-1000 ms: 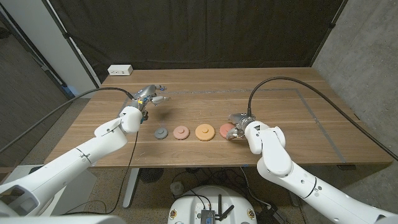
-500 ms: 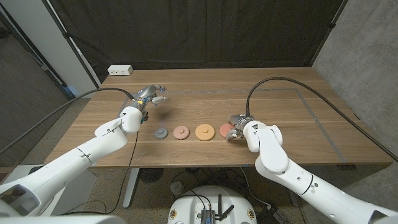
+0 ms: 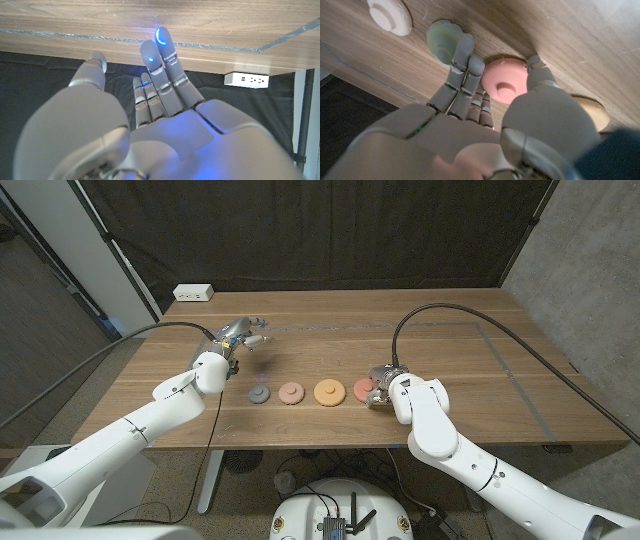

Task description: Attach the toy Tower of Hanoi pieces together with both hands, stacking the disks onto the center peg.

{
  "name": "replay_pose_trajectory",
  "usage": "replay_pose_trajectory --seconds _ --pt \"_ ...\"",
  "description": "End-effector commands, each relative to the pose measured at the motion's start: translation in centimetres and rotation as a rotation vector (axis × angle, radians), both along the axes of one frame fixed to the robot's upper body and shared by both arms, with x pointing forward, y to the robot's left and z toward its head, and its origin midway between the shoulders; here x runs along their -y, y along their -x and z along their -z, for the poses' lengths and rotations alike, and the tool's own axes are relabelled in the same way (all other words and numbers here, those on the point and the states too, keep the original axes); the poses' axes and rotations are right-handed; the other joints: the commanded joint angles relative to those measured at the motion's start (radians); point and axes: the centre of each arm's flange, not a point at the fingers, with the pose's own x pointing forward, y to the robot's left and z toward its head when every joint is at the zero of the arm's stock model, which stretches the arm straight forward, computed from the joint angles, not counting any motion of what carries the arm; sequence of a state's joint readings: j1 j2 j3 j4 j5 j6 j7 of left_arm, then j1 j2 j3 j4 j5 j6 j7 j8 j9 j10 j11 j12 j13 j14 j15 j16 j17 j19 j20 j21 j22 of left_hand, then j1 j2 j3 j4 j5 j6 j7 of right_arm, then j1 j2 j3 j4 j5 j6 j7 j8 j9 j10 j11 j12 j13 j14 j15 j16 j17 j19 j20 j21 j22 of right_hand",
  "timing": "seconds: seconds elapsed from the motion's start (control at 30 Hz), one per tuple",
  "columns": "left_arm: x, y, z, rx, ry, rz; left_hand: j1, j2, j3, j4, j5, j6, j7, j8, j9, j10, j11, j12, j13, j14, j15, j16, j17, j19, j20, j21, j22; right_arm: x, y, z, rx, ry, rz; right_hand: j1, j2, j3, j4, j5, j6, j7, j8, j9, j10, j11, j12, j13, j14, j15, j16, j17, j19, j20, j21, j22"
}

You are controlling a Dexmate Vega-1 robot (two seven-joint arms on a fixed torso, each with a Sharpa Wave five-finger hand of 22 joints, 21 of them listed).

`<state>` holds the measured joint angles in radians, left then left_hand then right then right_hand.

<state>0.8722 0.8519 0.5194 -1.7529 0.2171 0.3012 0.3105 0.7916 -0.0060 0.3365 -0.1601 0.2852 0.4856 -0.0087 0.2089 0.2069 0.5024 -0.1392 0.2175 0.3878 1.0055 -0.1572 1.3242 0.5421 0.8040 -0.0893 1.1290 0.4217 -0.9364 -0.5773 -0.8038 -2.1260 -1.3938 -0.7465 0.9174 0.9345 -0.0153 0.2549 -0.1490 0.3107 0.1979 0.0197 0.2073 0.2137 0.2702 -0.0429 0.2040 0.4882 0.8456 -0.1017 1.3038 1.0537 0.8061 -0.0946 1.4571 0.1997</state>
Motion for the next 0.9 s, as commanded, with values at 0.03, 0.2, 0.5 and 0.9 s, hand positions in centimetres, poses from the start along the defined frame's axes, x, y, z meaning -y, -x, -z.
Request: replay_pose_trajectory --seconds 0.03,0.2,0.5,0.9 --pt "-0.25 -0.13 0.30 -0.006 0.008 0.000 -0.004 0.001 0.000 -0.003 0.004 0.006 -0.002 -0.002 0.004 0.009 0.002 0.000 0.001 -0.006 -0.061 0.008 0.000 -0.005 -0.105 0.007 -0.001 -0.29 -0.21 0.20 -0.026 0.023 0.000 -0.001 0.010 -0.003 -0.001 0.006 -0.004 0.002 0.004 0.003 0.006 0.004 0.009 0.003 0.010 -0.116 0.006 0.002 -0.005 -0.116 0.007 0.002" --pt "-0.38 -0.19 0.51 -0.008 0.014 0.001 -0.005 0.001 0.000 -0.002 0.005 0.006 -0.002 -0.003 0.004 0.010 0.002 0.000 0.001 -0.006 -0.061 0.010 0.000 -0.006 -0.104 0.010 -0.004 -0.61 -0.30 0.19 -0.041 0.034 -0.003 -0.003 0.012 -0.003 0.000 0.007 -0.004 0.002 0.004 0.003 0.010 0.004 0.010 0.004 0.011 -0.116 0.006 0.003 -0.006 -0.116 0.007 0.000" --pt "-0.41 -0.29 0.69 -0.008 0.022 0.005 -0.005 0.002 0.000 -0.002 0.006 0.007 -0.001 -0.003 0.004 0.010 0.002 -0.001 0.002 -0.007 -0.061 0.013 -0.002 -0.008 -0.104 0.015 -0.008 -0.81 -0.47 0.14 -0.071 0.052 -0.002 -0.009 0.017 -0.004 0.002 0.009 0.007 -0.004 0.009 0.004 0.024 0.000 0.015 0.008 0.013 -0.116 0.005 0.002 -0.005 -0.116 0.011 -0.003" --pt "0.00 -0.40 0.43 -0.004 0.016 0.011 -0.005 0.003 -0.001 -0.002 0.007 0.007 -0.001 -0.003 0.004 0.010 0.000 -0.002 0.003 -0.010 -0.061 0.016 -0.004 -0.012 -0.105 0.022 -0.014 -0.28 -0.48 0.26 -0.031 0.026 -0.013 -0.003 0.041 0.019 -0.005 0.024 0.127 -0.046 0.050 0.010 0.133 -0.038 0.046 0.023 0.090 -0.116 0.060 0.097 0.042 -0.119 0.055 0.012"
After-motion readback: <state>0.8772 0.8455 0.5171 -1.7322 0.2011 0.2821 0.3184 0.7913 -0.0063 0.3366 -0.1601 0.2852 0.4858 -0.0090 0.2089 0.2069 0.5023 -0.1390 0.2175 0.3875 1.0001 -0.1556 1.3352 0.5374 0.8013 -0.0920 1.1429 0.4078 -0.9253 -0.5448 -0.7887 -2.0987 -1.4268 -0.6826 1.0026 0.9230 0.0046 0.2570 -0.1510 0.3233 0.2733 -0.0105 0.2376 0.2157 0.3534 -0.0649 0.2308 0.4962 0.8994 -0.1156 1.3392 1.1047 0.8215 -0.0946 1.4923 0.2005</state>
